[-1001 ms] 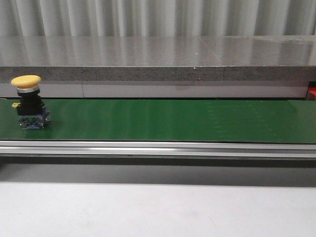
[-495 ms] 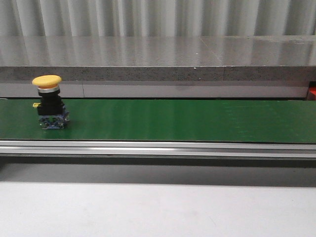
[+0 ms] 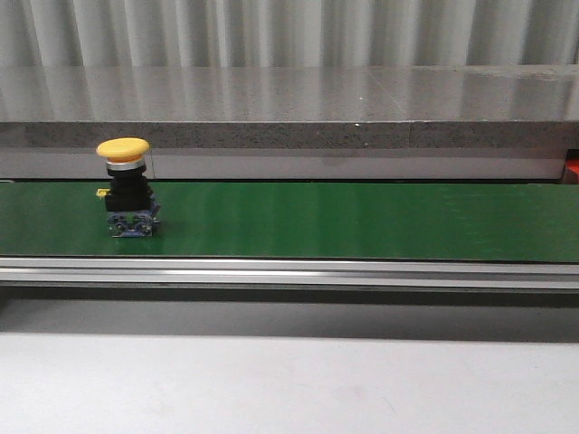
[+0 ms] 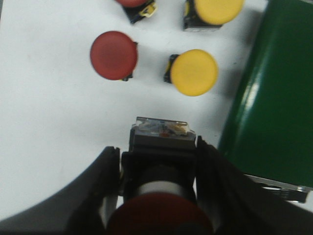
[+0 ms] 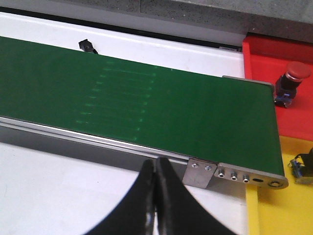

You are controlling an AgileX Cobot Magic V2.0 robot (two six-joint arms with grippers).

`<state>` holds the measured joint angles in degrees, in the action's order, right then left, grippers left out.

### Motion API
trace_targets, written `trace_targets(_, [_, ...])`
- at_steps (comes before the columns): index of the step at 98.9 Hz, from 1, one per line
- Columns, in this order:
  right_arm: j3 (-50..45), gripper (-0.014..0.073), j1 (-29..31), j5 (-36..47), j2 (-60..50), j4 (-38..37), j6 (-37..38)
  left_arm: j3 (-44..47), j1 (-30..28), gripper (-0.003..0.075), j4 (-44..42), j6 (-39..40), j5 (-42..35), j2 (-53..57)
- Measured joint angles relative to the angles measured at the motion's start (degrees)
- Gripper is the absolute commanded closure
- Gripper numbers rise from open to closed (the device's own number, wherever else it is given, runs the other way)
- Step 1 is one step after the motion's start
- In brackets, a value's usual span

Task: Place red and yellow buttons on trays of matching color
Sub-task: 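Grasp another red button from the cluster with the left gripper, then lower the red button onto the belt and release it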

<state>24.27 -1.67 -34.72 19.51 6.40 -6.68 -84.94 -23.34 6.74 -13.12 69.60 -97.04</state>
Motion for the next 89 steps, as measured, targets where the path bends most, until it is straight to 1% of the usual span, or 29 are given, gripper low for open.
trace_targets(24, [0.00,0.0661,0.00,0.00,0.00,0.00,0.00,0.00,10.66,0.0631,-4.01,6.04,0.32,2.02])
trace_targets(37, [0.00,0.0661,0.00,0.00,0.00,0.00,0.00,0.00,16.39,0.0631,-7.39,9.93,-0.91,2.02])
trace_targets(44, [0.00,0.0661,0.00,0.00,0.00,0.00,0.00,0.00,18.47,0.0631,-8.10,11.46,-1.88,2.02])
trace_targets(55, [0.00,0.0661,0.00,0.00,0.00,0.00,0.00,0.00,20.27,0.0631,-8.57,13.12,-2.83,1.16])
trace_targets(65, [0.00,0.0661,0.00,0.00,0.00,0.00,0.00,0.00,21.15,0.0631,-8.80,13.12,-3.08,-0.92])
trace_targets(89, [0.00,0.0661,0.00,0.00,0.00,0.00,0.00,0.00,21.26,0.0622,-9.03,13.12,-3.08,-7.00])
